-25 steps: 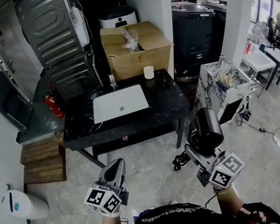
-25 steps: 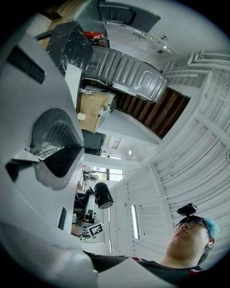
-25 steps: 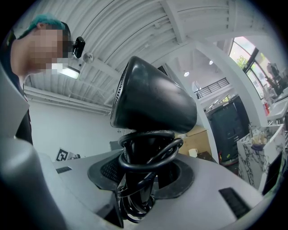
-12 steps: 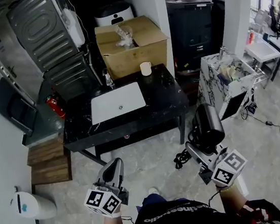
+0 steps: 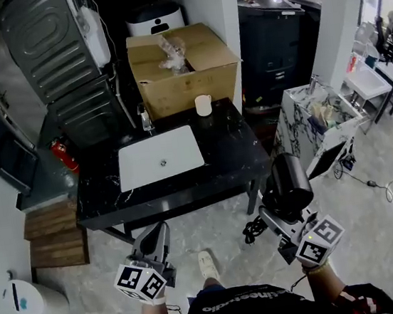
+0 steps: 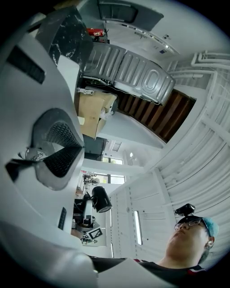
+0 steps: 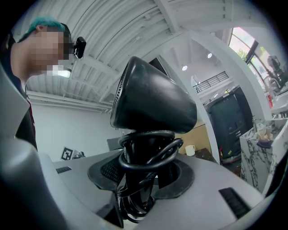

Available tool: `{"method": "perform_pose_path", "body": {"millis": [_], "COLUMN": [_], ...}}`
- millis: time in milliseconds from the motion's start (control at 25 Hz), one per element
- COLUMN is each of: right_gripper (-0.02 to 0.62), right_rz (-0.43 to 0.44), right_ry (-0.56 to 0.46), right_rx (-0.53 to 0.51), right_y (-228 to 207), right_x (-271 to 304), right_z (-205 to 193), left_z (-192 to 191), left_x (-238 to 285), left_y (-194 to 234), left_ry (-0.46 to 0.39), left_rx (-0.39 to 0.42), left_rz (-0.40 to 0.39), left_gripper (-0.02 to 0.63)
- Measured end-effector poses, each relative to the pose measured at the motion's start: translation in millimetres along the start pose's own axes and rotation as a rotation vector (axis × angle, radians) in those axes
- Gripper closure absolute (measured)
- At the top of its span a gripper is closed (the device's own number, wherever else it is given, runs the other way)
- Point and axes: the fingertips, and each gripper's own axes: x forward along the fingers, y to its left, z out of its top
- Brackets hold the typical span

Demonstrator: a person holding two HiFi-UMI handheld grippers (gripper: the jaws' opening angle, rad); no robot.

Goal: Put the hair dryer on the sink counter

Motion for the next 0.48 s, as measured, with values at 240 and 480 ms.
{"method": "perform_pose_path", "body": {"millis": [240,480], "right_gripper": [0.393,0.393], "right_rz": [0.004,0.079], "right_ry": [0.001,0.017], "right_rx": [-0.016,-0.060], "right_y": [-14.1,-3.5], "right_x": [109.4,219.8], "right_z": [24.0,28.7], "left_z": [31.8,69.5], "left_x": [51.2,80.9], "left_y": [86.7,176.3], "left_ry": [-0.014,-0.046], "left_rx": [0.029,0.047], "left_rz": [-0.020,0.007], "left_gripper": [0.592,0.592]}}
